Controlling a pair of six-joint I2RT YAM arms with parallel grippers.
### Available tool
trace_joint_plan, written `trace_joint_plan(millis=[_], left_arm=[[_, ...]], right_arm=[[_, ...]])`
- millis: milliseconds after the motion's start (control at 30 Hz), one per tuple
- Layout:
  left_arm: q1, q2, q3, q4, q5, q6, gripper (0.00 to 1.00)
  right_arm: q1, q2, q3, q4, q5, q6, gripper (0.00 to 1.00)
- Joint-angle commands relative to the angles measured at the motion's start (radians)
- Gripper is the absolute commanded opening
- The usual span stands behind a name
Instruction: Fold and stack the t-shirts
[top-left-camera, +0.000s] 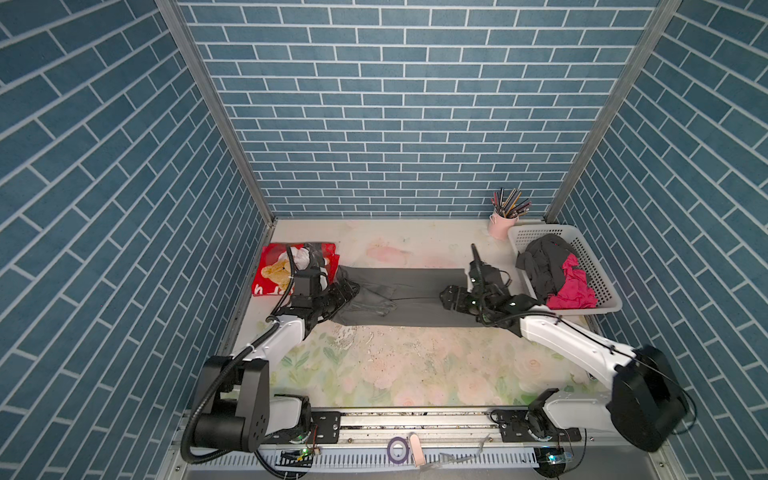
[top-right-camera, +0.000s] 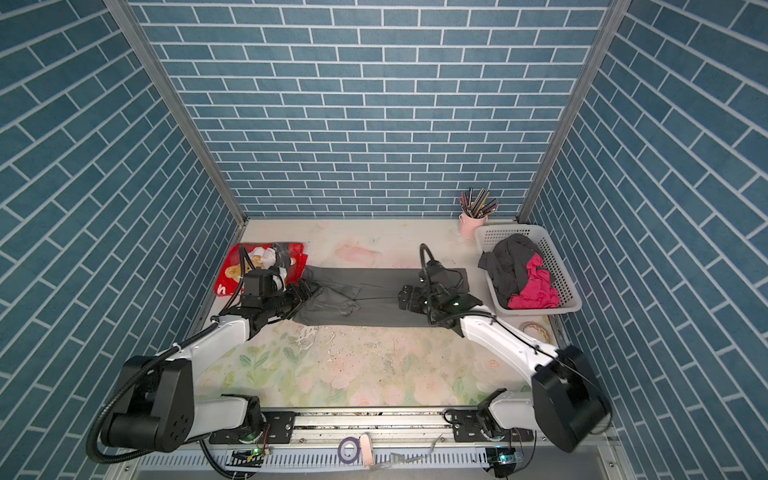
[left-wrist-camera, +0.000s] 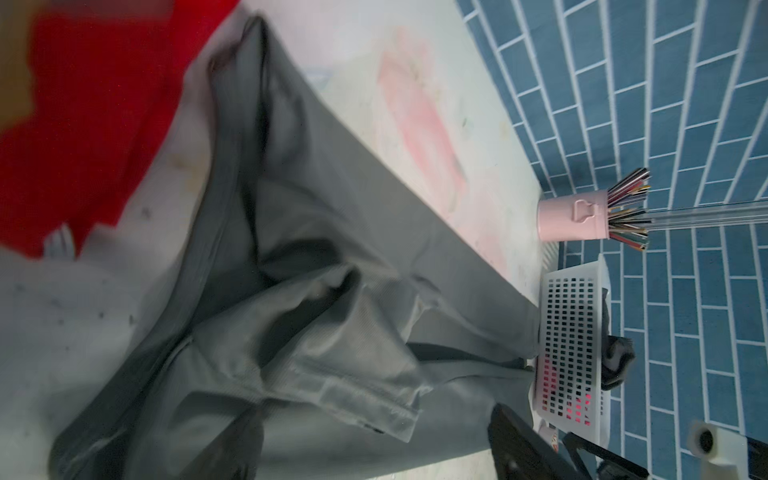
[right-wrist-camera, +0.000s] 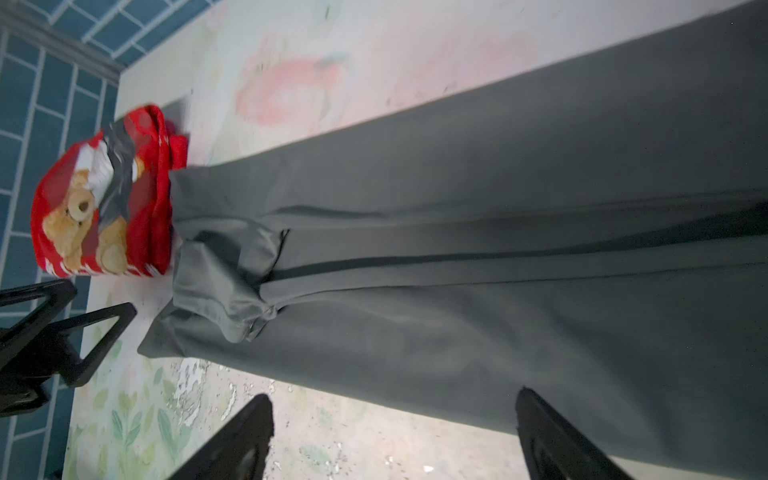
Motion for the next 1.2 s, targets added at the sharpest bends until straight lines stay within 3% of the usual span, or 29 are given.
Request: trace_joint_plan(millis=[0,167,367,900,1167], left_arm=[[0.015,0.025,-0.038,0.101,0.013,-0.022,0.87],[0.098,0.027,-0.111,0.109,-0.002,0.029,0.87],[0.137,0.075,-0.149,0.129,0.007,0.064,0.87],[0.166,0.059,-0.194,0.128,0.024,0.071,0.87],[0.172,0.056,-0.21,0.126,0.019,0.075,0.87]], right_arm=[[0.084,0.107,0.055,0.138,0.015,0.144,0.92],[0.176,0.283,0.14,0.234,-0.03,0.222,0.92],[0.239,0.444,0.238,0.301,-0.077,0.29,0.92],[0.256,0.623,0.339,0.467,-0.19,0.432,0.95],[0.203,0.672,0.382,0.564,-0.231,0.517,0.95]])
